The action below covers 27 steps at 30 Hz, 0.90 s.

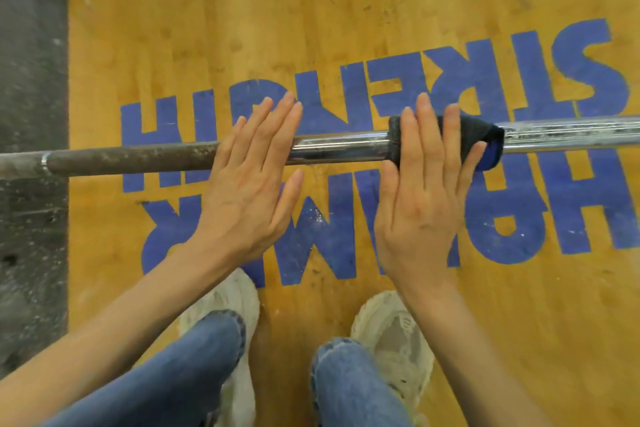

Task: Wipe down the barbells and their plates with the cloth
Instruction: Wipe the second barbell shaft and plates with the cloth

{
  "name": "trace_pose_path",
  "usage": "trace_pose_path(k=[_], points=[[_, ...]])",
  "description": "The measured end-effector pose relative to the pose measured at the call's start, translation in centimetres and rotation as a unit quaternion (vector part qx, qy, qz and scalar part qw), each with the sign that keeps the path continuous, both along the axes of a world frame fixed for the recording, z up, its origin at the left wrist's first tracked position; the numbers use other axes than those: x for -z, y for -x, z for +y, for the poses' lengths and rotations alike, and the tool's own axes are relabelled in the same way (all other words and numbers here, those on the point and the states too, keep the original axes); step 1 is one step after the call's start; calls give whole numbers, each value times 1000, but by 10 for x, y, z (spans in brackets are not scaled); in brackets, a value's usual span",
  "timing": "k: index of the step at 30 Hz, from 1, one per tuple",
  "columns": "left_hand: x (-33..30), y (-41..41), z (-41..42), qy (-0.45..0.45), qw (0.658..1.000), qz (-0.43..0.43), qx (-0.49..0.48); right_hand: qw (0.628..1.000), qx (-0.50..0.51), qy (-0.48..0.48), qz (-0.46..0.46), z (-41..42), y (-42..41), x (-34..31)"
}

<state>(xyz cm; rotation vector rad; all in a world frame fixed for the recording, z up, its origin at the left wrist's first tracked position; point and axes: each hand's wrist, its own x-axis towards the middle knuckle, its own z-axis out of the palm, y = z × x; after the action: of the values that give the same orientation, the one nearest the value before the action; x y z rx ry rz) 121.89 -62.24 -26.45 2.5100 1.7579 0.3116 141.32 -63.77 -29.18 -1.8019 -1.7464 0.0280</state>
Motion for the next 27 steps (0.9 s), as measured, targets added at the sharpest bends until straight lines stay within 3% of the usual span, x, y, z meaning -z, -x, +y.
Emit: trace_pose_path(k=[2,6,9,12,17,20,23,27], points=[[2,-2,1,-13,1000,-4,-12,1000,-6,7,7,2,32,-4],[5,-4,3,-25,1000,-3,-13,991,-128,-13,-42,7,29,-2],[7,-5,6,-32,999,-6,-16,999,-36,-5,-30,3,-12,0],[7,-6,10,-37,999,-10,-25,999,25,3,33,6,8,-5],[8,-6,18,-47,998,-18,-23,993,-101,-10,-64,14,10,-1],[10,-8,24,-60,997,-31,-36,999,-32,-14,-39,17,-18,6],[10,-10,32,-67,996,-35,-45,999,5,-22,27,22,15,8],[8,-9,42,-71,996,-31,-47,989,-106,-61,-83,29,20,25]])
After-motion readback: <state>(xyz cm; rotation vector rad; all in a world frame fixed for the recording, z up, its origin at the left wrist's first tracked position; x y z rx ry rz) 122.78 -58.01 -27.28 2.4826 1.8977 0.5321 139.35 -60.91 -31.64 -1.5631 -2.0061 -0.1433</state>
